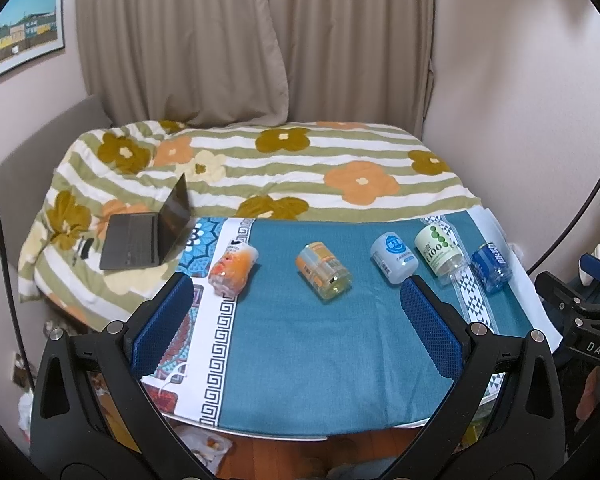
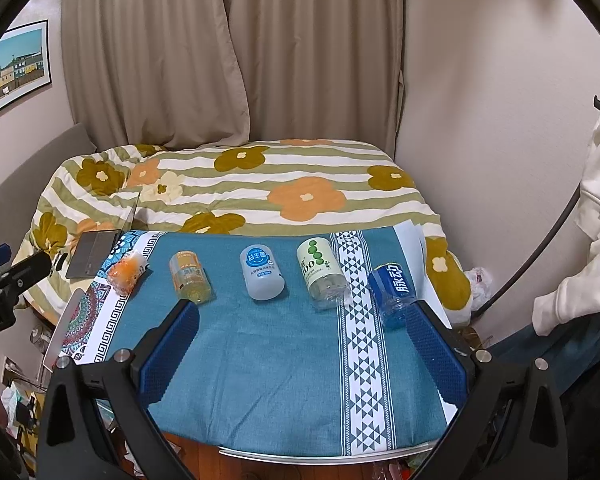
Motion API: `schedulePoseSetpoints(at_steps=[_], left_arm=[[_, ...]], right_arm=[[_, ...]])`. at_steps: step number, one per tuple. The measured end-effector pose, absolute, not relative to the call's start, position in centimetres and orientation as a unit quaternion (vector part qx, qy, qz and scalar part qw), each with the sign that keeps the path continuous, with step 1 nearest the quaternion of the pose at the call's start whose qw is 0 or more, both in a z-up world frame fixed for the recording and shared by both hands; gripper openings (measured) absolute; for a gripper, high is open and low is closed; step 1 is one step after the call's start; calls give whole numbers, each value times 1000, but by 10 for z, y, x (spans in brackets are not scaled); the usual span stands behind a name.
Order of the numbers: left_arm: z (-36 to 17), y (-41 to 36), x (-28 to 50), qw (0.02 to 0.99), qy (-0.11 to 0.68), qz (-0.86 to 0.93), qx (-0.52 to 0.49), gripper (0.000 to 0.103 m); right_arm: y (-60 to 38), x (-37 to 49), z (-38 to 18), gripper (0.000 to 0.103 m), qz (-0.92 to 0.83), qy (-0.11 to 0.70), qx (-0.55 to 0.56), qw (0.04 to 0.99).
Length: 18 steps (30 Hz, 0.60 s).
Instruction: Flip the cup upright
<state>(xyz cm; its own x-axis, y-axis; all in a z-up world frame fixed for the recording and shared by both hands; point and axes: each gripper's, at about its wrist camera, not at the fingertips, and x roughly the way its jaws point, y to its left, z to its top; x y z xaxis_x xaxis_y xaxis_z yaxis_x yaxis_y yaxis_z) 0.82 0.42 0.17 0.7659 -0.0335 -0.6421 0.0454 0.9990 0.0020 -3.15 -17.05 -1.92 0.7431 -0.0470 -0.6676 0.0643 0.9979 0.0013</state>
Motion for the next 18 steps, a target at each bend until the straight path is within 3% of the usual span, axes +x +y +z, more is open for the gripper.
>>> schedulePoseSetpoints(at_steps=[18], left_arm=[[-25,-13,58,908,418,4,-24,103]], right_arm=[[-194,-6,-33,103,-4,379,5,925]])
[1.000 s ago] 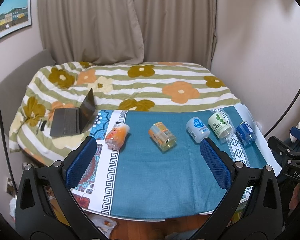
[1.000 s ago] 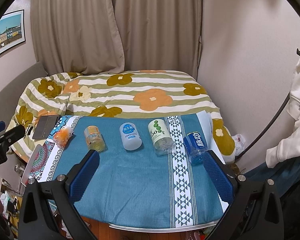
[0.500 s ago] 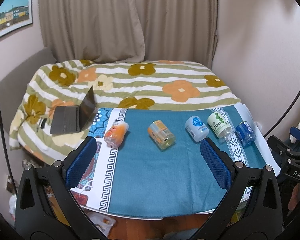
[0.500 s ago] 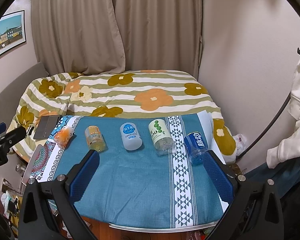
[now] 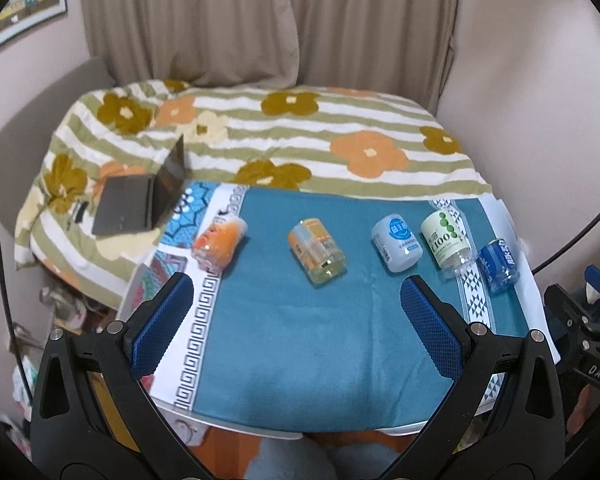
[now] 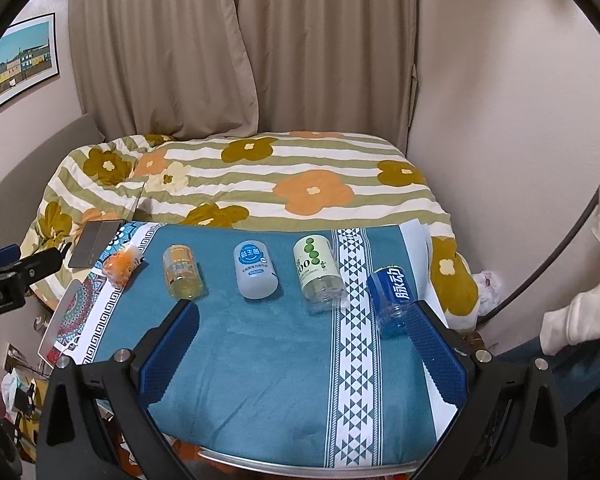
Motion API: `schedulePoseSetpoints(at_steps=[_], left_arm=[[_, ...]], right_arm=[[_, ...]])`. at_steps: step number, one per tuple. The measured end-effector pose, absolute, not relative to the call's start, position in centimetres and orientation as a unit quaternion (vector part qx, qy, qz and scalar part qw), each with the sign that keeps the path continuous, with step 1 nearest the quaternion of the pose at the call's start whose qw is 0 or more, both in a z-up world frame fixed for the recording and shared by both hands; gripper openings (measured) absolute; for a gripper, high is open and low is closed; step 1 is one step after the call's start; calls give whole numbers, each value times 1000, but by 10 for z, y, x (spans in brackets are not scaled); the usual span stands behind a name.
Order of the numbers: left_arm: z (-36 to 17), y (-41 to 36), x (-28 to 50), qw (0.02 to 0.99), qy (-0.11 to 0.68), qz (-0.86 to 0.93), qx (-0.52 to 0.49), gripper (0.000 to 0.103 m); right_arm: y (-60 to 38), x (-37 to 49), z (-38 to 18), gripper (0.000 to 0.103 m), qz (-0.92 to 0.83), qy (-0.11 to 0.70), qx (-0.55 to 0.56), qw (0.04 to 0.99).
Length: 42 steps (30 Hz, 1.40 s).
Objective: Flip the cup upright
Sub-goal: 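Move the left tool toward the clear orange-labelled cup lying on its side, then close the left tool around the cup's body and lift it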
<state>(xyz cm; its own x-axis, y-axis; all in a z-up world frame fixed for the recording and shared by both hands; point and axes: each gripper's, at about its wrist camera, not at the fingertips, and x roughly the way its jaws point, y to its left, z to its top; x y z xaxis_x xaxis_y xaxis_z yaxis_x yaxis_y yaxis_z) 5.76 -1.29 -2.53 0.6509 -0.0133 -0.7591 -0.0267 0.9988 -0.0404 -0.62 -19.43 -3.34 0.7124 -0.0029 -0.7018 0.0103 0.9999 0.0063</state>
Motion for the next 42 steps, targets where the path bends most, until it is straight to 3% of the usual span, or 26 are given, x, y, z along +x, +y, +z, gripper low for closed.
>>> schedulePoseSetpoints(at_steps=[27,31,38,40,42], left_arm=[[-182,-20,249,790,606,-40,-80,102],[-198,-24,259,778,622,-39,-75,94],[-217,-29,263,760,644,-45,-69,92],[-220,-30,263,756,649,-47,-69,82],[-222,-29,264,754,651,-51,-76,81]], right_arm=[[-201,101,-121,103,-56,496,46,865],[-200,112,-130,103,-62,508,49,858],[-200,123,-140,103,-66,519,55,851],[-200,125,-141,103,-67,521,57,849],[-199,126,-142,103,-67,522,57,848]])
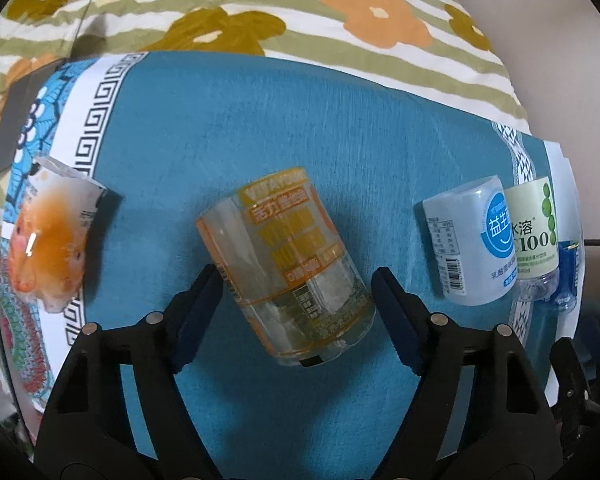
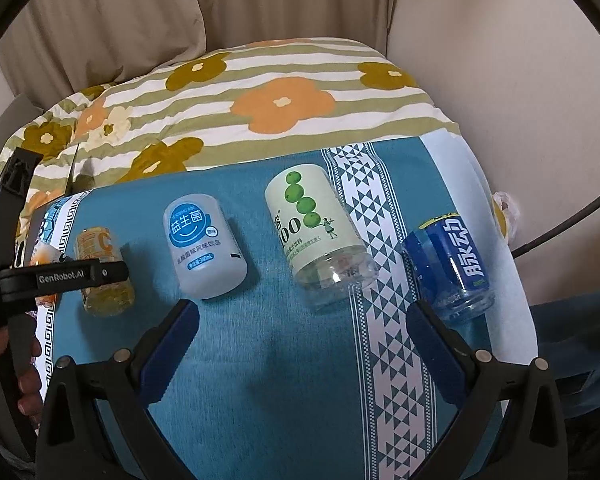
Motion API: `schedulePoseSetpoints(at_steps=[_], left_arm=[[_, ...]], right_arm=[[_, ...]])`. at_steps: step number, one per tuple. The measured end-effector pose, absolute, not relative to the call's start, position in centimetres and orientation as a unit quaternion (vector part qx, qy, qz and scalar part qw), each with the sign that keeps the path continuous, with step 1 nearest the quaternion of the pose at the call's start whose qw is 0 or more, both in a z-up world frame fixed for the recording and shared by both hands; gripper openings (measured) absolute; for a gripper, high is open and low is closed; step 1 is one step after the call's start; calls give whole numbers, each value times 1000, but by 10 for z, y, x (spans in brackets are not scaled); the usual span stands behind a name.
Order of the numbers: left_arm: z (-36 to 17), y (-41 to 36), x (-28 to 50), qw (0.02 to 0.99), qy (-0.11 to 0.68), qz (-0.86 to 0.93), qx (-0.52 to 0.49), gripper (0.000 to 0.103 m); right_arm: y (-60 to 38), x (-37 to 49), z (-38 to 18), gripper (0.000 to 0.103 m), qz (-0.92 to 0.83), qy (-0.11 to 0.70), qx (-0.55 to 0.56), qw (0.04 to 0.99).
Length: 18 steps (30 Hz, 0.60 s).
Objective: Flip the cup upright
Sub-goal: 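Close the left tool around the cup's body and lift it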
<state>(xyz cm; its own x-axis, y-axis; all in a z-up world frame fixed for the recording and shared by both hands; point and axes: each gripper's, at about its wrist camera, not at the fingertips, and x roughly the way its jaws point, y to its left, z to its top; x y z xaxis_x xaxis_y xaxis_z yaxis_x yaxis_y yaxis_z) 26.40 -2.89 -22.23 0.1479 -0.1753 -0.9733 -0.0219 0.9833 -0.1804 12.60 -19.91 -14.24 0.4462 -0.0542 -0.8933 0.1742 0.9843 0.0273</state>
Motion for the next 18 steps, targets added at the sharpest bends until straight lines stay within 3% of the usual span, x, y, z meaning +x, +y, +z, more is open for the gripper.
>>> schedulePoseSetpoints(at_steps=[18], left_arm=[[-197,-34,241,768,631,-84,-69,76]], right_arm=[[-198,118,-134,103,-66,509,60,856]])
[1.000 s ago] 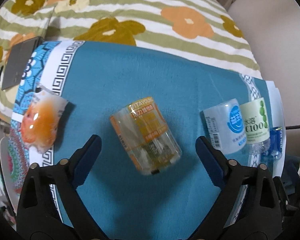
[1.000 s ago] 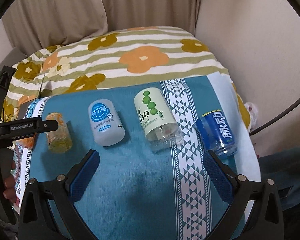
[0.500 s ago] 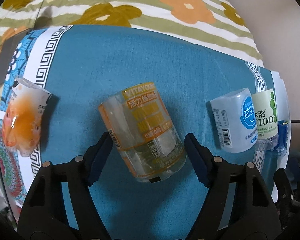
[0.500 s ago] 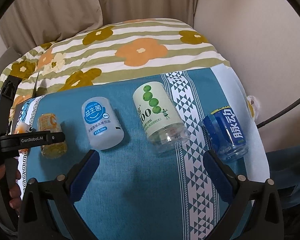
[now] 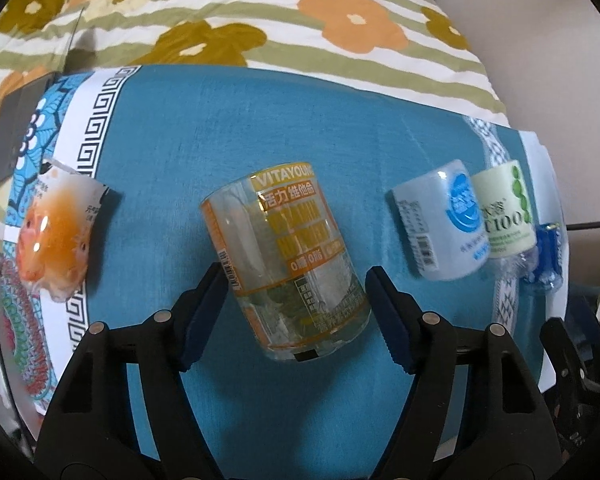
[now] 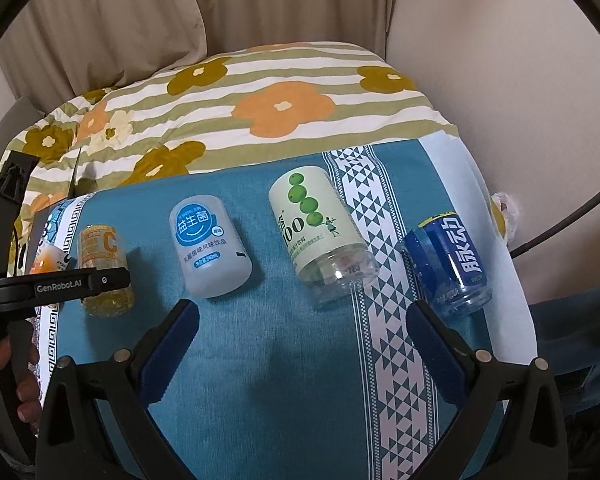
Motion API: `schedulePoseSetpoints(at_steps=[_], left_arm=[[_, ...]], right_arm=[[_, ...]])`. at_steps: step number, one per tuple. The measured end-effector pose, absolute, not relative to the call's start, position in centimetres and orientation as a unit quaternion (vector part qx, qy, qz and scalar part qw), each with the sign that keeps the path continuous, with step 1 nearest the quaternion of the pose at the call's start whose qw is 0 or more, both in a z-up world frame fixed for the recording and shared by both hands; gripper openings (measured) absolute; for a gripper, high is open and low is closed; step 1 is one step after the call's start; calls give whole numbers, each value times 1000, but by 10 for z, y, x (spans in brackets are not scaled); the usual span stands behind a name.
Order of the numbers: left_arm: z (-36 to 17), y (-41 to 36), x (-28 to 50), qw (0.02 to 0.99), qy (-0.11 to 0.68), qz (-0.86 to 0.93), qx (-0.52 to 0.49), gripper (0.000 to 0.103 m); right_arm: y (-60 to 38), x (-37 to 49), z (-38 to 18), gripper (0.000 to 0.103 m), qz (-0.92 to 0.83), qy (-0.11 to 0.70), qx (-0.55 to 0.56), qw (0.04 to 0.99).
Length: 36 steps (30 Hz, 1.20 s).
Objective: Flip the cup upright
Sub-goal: 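Close the left tool around the cup's body and lift it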
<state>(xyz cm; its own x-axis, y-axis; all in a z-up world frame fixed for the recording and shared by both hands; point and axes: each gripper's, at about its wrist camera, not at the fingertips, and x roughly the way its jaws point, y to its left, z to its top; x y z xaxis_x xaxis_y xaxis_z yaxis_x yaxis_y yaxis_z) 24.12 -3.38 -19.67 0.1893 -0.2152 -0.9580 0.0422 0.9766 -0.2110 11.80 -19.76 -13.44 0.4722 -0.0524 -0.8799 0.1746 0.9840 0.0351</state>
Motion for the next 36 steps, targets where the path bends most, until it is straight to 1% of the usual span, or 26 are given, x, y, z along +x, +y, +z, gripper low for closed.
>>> schedulePoseSetpoints(at_steps=[9,20,26,36], left_arm=[[-174,-57,188,780,615,-111,-33,76],[-185,-93,129,786,599,-147,30,76],[-199,-104,119,784,597,-161,53,76],[-213,-106,123,775,609,-165,39,77]], right_arm=[[-201,96,-122,103,-52,491,56,868],[-214,53,-135,103,-46,498,53,864],[-228,41,-153,103,-51,515,71,853],[-226,35,-164,103,-40,521,67,850]])
